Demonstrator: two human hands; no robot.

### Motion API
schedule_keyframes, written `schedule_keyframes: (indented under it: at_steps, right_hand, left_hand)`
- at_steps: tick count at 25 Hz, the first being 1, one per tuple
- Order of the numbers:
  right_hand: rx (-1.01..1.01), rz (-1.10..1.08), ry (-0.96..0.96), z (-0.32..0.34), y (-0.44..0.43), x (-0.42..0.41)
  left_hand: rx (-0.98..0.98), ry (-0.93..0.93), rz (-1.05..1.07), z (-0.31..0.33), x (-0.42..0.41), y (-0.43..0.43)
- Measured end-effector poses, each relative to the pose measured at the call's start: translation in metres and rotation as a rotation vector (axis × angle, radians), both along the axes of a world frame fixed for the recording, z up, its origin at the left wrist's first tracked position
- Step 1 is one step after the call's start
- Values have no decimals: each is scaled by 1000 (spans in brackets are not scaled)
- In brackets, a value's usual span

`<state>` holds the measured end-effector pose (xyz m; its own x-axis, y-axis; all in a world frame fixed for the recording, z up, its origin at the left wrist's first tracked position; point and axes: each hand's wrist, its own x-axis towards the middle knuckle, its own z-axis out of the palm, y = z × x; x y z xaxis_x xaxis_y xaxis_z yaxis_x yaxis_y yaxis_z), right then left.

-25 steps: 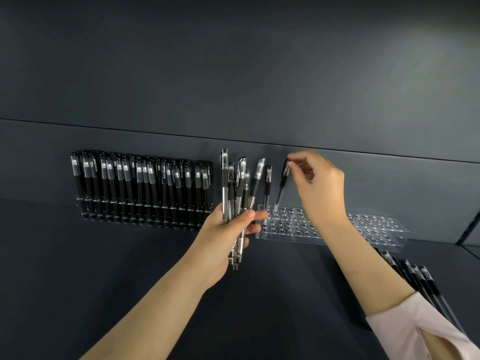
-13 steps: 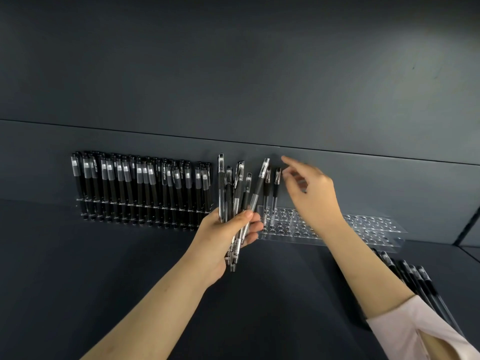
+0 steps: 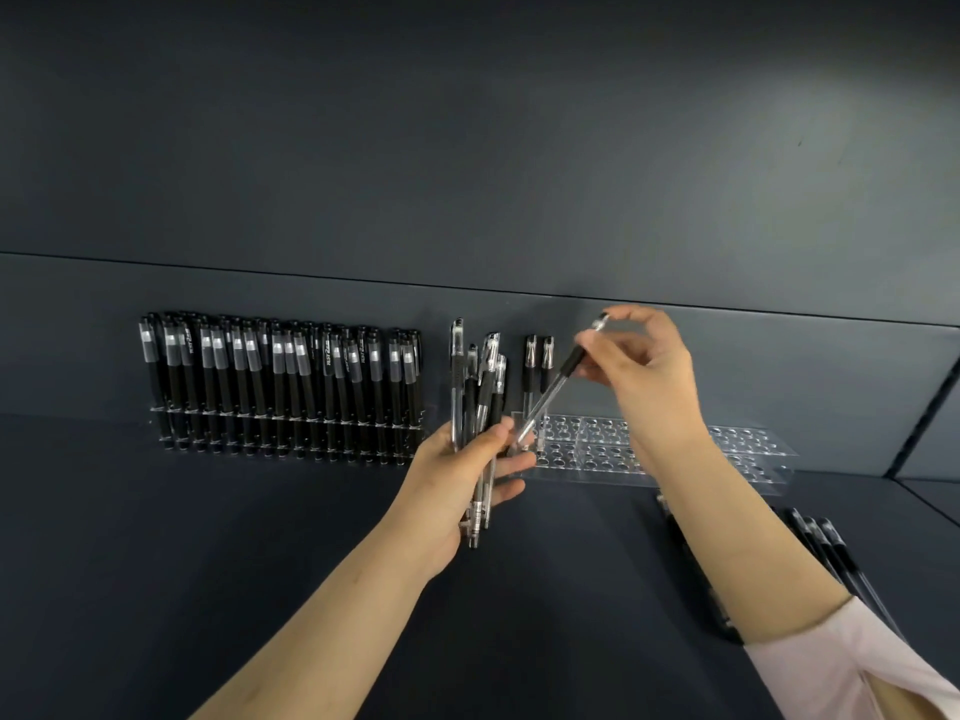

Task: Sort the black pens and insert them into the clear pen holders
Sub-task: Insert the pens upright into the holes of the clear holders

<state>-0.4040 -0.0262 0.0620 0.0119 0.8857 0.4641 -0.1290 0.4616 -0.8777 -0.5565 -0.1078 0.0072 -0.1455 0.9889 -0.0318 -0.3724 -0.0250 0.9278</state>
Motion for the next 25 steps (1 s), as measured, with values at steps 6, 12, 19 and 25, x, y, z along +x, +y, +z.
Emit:
schedule_keyframes:
  at_steps: [6, 12, 19, 25]
  right_hand:
    - [234, -389, -94, -7, -10, 13]
    - [286, -357, -189, -20, -5, 15]
    - [275, -324, -227, -21, 1, 10]
    - [287, -315, -279, -20, 7, 8]
  left_hand:
    - [24, 69, 40, -4, -5, 4]
    - [94, 123, -9, -3, -6, 1]
    - [89, 136, -23, -2, -1, -2]
    - [52, 106, -3, 1, 6, -5]
